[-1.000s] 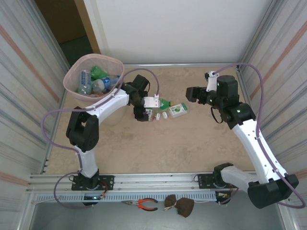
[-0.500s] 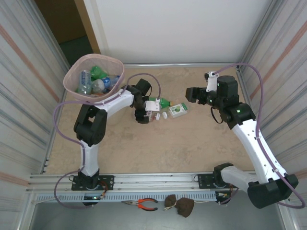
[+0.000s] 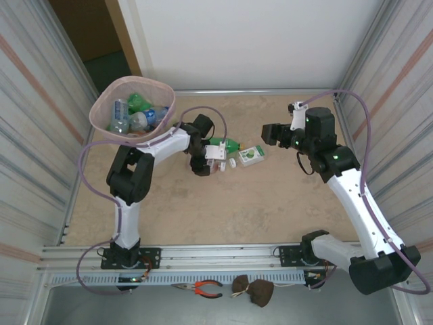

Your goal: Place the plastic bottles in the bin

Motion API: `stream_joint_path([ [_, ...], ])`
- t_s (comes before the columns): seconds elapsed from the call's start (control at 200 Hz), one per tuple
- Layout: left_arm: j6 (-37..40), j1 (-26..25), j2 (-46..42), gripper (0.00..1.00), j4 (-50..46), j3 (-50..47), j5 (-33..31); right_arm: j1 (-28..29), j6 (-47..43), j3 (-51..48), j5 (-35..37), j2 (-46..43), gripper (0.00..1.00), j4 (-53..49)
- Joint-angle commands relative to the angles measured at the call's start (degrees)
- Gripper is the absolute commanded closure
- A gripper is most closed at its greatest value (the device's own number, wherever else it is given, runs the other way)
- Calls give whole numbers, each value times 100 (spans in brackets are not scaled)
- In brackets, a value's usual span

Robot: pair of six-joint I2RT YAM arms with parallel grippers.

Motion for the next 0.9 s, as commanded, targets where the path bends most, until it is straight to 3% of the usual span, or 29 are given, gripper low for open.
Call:
stream_joint_path([
  [0.0,-48,-55,78,25,-54,-125,141,-43,179,-64,-99,-121,19,114],
  [0.426,-115,-105,3,43,-53,-174,105,-43,205,-92,-117,-238,20,131],
  [0.892,-372,-294,-833,45,-370,58,311,-43,254,-74,-142,-307,20,140],
])
